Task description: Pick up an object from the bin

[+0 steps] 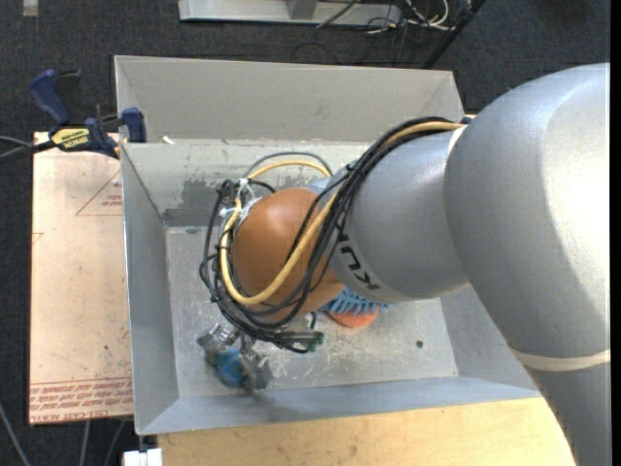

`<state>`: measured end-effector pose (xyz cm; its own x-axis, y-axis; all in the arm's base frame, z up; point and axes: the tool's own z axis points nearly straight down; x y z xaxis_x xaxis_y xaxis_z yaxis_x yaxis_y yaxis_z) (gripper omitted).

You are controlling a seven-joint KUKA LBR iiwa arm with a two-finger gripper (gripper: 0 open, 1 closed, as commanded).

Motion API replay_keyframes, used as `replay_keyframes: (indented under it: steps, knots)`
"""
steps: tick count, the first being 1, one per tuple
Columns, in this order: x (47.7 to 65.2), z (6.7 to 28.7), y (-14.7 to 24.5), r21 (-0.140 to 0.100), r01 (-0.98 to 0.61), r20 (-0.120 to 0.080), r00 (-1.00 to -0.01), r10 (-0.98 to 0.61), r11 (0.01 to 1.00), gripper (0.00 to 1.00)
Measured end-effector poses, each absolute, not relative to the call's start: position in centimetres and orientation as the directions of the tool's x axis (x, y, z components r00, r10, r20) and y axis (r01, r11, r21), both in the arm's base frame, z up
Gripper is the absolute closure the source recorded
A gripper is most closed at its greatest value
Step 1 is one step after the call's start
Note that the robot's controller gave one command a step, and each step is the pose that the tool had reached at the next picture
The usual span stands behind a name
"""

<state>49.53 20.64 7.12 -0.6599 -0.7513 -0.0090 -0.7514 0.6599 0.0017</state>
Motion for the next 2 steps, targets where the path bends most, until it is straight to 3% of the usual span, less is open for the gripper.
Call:
replay_keyframes:
  steps: [2]
  knots:
    - [49.38, 7.91, 20.61, 0.004, -0.751, -0.004, -0.66, -0.751, 0.66, 1.0]
